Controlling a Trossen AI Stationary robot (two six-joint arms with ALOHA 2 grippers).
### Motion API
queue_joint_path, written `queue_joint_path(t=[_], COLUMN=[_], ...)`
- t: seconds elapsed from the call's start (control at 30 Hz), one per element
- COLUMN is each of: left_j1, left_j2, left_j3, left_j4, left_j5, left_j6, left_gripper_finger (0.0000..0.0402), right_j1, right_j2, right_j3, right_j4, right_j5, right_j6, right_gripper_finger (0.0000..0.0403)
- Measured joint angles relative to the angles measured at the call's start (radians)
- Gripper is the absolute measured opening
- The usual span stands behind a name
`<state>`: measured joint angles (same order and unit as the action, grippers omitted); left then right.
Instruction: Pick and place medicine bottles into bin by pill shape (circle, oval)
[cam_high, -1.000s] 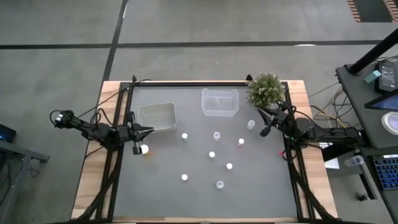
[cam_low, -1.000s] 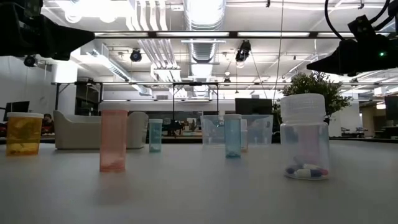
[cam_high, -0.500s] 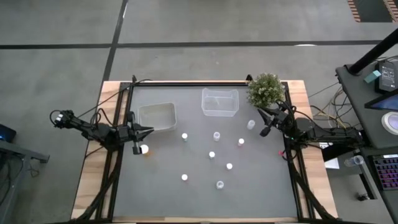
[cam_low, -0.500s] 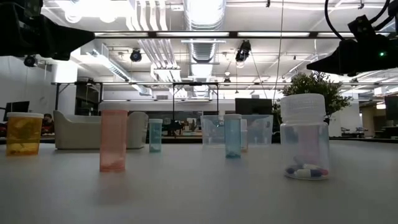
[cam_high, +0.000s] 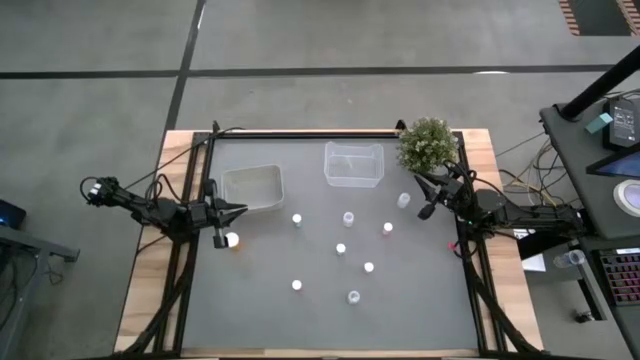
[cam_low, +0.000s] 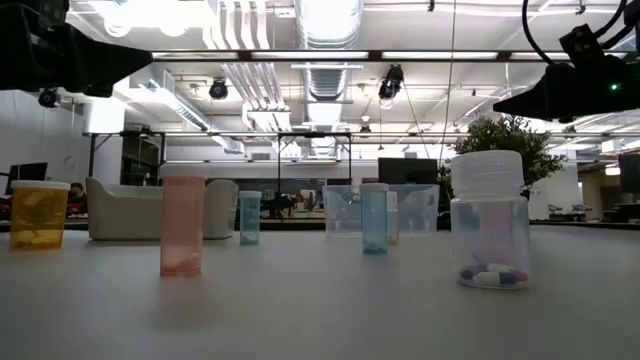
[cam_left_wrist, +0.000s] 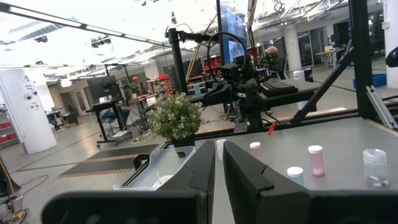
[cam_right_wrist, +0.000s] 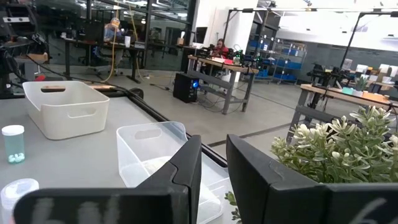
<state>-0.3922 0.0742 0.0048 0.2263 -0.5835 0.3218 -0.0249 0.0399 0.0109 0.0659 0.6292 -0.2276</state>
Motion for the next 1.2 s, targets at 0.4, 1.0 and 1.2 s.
queue_joint_path(t=[0.4,1.0,1.2], left_j1=[0.0,0.0,0.0], left_j2=[-0.001,0.181,0.392], left_j3=[0.0,0.102,0.239], left_j4=[0.309,0.636,0.63], left_j5=[0.012,0.024,0.021], left_j6=[-0.262,-0.228,-0.18], left_gripper_finger=[0.0017,0.0017,0.0017], right_j1=[-0.007,-0.008,-0.008], right_j2=[0.001,0.008,0.037], right_j3=[0.0,0.0,0.0], right_j4=[0.027,0.364,0.542], right_j5=[-0.001,-0.068,-0.182], right_j6=[0.416,0.223,0.074], right_gripper_finger=[0.0068,0.0068,0.0068])
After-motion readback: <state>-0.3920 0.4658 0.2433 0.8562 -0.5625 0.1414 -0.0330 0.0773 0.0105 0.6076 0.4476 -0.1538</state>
